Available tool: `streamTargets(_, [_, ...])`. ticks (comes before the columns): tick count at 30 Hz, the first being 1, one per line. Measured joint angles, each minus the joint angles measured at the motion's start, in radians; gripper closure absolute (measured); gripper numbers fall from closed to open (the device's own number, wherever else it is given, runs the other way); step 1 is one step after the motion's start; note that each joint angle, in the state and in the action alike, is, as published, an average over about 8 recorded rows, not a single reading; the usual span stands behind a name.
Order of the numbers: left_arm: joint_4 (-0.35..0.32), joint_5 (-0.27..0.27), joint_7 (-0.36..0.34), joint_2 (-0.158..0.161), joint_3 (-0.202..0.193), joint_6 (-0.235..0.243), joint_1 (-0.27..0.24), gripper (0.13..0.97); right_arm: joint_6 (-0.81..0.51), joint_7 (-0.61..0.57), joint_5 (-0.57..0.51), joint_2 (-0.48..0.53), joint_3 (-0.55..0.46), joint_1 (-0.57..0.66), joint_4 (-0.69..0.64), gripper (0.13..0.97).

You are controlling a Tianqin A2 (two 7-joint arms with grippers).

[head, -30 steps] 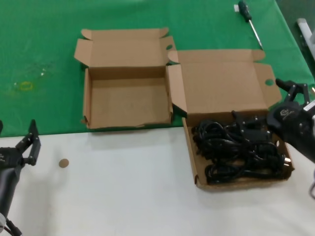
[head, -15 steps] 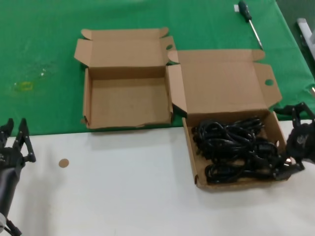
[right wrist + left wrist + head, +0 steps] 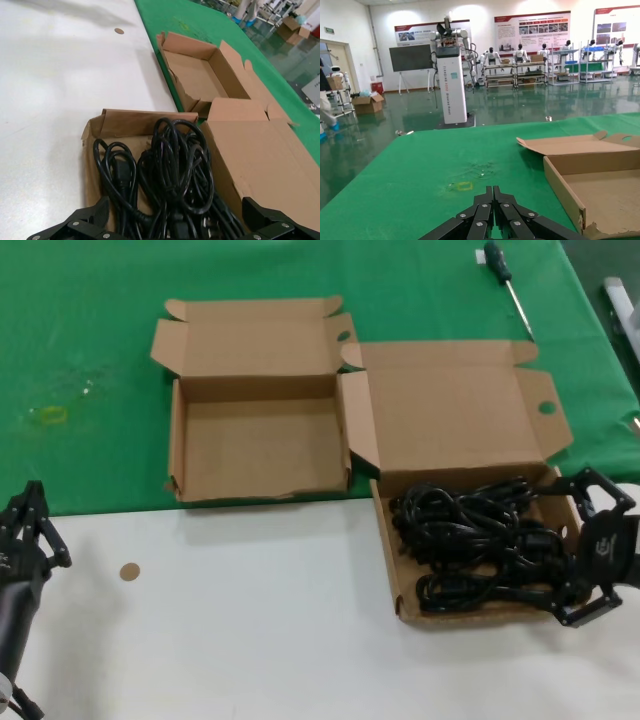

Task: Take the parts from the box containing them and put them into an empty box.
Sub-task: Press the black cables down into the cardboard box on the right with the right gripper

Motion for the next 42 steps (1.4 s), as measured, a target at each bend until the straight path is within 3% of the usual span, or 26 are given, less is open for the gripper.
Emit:
streamTargets(8, [0.0, 0.0, 0.0, 0.0, 0.0, 0.0, 0.0, 0.943, 0.002, -0.025, -0.051, -0.045, -0.023, 0.051, -0.02, 0.179])
streamTargets(16, [0.0, 0.0, 0.0, 0.0, 0.0, 0.0, 0.0, 0.945, 0.014, -0.046, -0.087, -0.081, -0.037, 0.079, -0.042, 0.3])
streamTargets(20, [0.0, 0.0, 0.0, 0.0, 0.0, 0.0, 0.0, 0.945, 0.018, -0.048, -0.1, -0.091, -0.043, 0.082, -0.042, 0.3])
streamTargets(37, [0.0, 0.0, 0.0, 0.0, 0.0, 0.0, 0.0, 0.945, 0.022, -0.03, -0.144, -0.109, -0.066, 0.095, -0.03, 0.71])
streamTargets(42, [0.0, 0.0, 0.0, 0.0, 0.0, 0.0, 0.0, 0.945, 0.018, -0.021, -0.148, -0.108, -0.067, 0.1, -0.024, 0.784])
